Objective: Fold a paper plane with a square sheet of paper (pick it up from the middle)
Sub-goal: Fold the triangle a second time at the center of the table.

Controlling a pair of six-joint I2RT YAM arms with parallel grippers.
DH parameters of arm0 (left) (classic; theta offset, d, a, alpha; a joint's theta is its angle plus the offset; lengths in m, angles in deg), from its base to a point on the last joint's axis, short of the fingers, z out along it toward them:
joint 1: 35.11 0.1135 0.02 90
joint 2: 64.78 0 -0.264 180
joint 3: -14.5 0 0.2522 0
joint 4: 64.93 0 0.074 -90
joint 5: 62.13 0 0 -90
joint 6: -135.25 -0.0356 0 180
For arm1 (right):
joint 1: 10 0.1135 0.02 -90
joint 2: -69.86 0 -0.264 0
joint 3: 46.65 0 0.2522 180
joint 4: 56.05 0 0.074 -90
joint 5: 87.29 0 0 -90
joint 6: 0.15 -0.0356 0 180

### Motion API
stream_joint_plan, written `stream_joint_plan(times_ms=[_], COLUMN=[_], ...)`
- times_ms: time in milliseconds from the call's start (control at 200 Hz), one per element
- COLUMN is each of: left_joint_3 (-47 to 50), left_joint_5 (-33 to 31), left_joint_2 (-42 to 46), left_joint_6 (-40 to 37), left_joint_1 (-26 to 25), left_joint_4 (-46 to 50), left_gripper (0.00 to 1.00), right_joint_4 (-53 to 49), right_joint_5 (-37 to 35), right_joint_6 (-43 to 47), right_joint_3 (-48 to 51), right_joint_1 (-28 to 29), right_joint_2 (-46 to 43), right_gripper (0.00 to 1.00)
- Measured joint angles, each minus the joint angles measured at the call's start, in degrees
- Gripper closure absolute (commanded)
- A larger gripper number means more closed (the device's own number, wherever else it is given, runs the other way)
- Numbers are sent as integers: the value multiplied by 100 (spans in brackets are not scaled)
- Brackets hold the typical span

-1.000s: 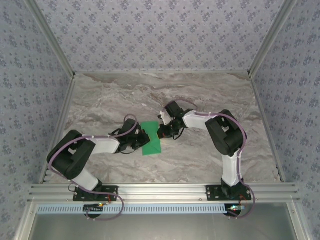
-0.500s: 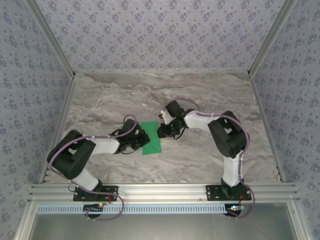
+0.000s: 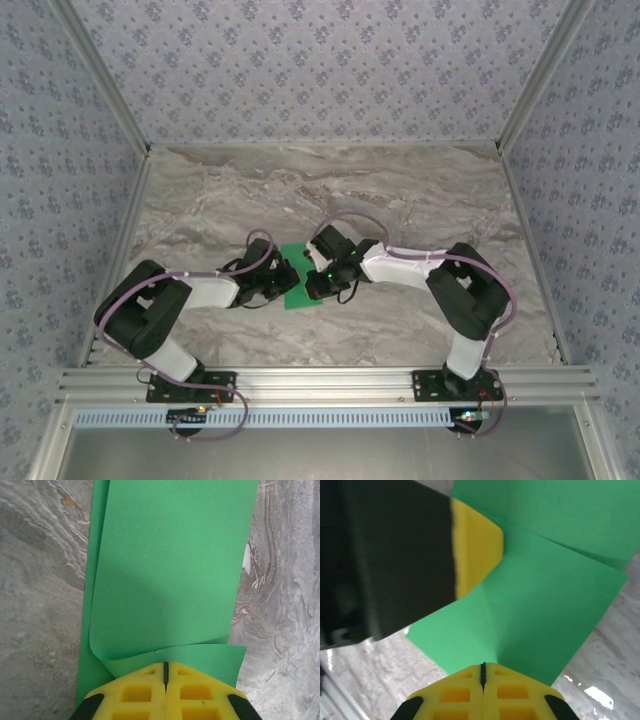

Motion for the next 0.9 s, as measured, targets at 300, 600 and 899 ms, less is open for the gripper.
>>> stream_joint_plan(times_ms=[300,600,899], left_joint_3=[33,31,48], left_joint_5=[-4,-44,24], left_joint_2=[2,0,-2], left_joint_6=[-2,-2,-2], left_joint_1=[0,4,48], left_joint_4=[-26,-15,-39], left_gripper=[100,100,100], right_joint_4=[-59,-13,175], right_joint_5=[-4,15,127], right_joint_6=[-22,103,229], right_joint_3=[-160,-76,761], right_joint_1=[-17,-68,-212], right_joint_2=[350,330,-282], right_gripper=[100,100,100])
